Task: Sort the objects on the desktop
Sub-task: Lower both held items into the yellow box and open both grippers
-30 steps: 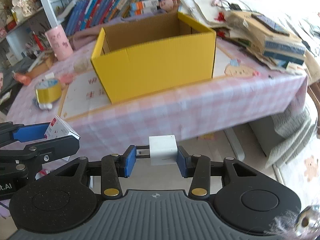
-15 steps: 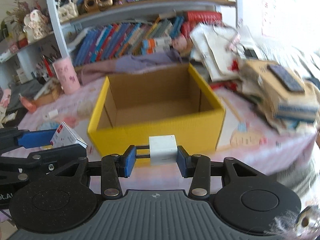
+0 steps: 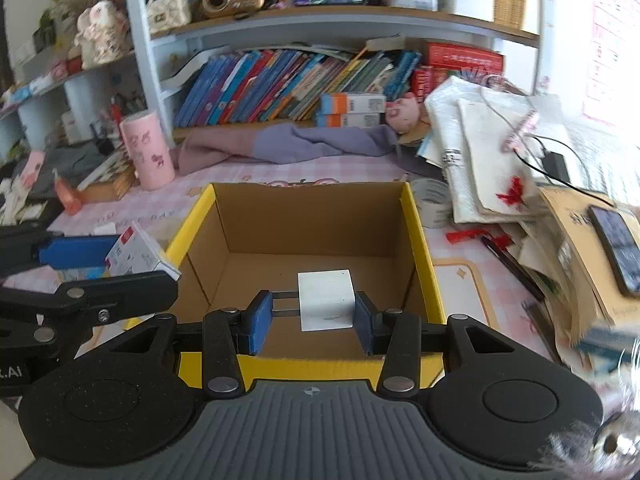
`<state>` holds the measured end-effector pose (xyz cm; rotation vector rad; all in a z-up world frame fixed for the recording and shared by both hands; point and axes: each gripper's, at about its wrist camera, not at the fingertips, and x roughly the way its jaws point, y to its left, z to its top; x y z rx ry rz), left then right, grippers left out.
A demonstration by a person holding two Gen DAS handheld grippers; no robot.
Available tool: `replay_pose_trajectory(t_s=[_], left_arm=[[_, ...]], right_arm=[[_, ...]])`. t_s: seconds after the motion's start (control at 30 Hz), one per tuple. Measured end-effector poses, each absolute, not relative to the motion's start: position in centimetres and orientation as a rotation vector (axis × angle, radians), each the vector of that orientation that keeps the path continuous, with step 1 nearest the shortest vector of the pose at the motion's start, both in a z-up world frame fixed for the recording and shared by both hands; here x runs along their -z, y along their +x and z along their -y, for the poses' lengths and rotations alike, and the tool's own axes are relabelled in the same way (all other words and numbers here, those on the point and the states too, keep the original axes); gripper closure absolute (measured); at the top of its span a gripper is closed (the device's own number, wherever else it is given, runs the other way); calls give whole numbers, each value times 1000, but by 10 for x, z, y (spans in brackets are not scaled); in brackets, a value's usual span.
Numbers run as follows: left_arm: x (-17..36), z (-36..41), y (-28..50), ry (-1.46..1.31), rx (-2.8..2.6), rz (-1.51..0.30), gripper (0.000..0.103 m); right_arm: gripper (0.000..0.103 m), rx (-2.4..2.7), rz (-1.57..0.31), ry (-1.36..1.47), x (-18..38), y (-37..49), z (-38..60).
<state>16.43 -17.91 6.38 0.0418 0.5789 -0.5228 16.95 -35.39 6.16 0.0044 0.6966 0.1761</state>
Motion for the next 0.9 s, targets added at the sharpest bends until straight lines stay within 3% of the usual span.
replay_pose_trajectory(t_s=[0.9], left_arm=[[-11,235,281,394,497,-813,48]], right_arm=[[63,-542,-898,-478,2,303,349]])
